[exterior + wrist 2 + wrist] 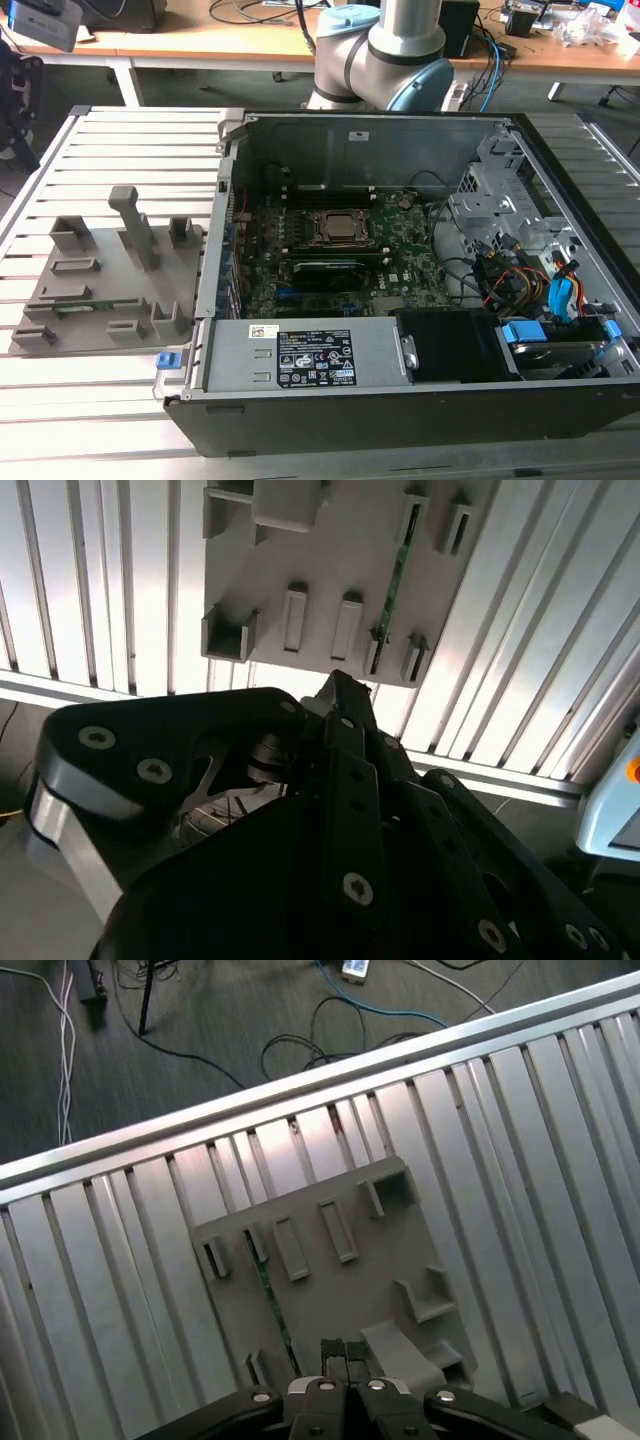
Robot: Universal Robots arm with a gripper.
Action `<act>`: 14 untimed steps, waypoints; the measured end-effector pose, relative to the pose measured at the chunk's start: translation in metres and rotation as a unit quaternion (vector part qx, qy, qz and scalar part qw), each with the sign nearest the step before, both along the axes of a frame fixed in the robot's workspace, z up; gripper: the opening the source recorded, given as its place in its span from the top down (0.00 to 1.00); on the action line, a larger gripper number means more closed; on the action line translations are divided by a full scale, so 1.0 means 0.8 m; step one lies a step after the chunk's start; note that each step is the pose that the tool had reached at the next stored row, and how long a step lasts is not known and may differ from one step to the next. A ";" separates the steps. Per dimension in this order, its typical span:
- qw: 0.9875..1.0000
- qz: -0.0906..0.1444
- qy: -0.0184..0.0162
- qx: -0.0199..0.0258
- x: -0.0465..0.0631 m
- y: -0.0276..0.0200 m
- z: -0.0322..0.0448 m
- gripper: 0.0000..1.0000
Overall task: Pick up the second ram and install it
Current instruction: 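Pick up the second ram and move it above second insertion slot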
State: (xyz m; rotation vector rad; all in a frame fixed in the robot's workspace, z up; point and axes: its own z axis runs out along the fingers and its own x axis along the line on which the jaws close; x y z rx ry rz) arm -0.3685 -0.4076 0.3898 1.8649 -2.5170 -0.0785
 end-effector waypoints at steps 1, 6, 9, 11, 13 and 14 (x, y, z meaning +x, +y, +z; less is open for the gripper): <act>1.000 0.009 0.000 0.000 0.000 0.0000 0.0000 0.89; 0.999 0.049 0.000 0.000 0.000 0.0000 0.0000 0.89; 0.997 0.079 0.000 0.000 0.000 0.0000 0.0000 0.89; 0.996 0.090 0.000 0.000 0.000 0.0000 0.0000 0.89; 0.994 0.106 0.000 0.000 0.000 0.0000 0.0000 0.89; 0.994 0.110 0.000 0.000 0.000 0.0000 0.0000 0.89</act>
